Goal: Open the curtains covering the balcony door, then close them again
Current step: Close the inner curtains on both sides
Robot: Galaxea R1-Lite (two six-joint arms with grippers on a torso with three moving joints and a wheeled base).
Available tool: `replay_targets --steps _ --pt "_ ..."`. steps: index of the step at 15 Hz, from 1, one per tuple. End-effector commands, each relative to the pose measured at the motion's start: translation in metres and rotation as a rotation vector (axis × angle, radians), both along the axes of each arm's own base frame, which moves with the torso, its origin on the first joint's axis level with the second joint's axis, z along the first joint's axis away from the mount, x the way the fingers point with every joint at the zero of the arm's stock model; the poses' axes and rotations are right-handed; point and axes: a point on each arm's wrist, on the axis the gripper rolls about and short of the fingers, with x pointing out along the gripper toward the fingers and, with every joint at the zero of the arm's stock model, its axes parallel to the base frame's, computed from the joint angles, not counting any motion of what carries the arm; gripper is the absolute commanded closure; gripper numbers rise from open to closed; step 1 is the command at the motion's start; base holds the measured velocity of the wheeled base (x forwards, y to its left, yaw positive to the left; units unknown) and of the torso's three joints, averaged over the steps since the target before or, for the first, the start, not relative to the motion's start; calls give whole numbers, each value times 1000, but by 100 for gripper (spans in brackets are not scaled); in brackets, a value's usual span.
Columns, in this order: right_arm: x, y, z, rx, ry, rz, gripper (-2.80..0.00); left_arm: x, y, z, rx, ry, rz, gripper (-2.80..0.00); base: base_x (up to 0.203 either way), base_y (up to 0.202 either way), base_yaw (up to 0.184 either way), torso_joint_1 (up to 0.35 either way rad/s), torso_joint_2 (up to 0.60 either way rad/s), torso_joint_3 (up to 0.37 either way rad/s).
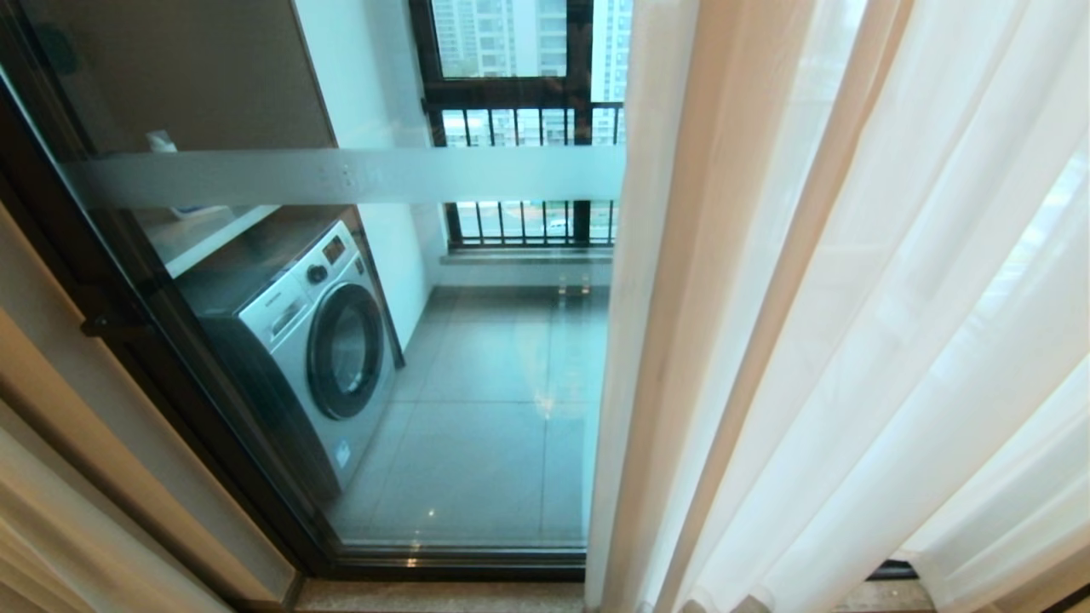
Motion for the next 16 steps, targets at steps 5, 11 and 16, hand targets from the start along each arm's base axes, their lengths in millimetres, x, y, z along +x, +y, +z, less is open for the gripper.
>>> replay_targets --steps 5,11,16 --pt "-14 0 -4 104 -160 -11 0 0 0 0 0 1 1 0 0 0 0 0 0 0" --pt "-14 0 -4 103 -160 -10 0 0 0 0 0 1 1 0 0 0 0 0 0 0" --pt "-14 0 -4 103 -161 -10 0 0 0 0 3 3 1 0 0 0 0 0 0 0"
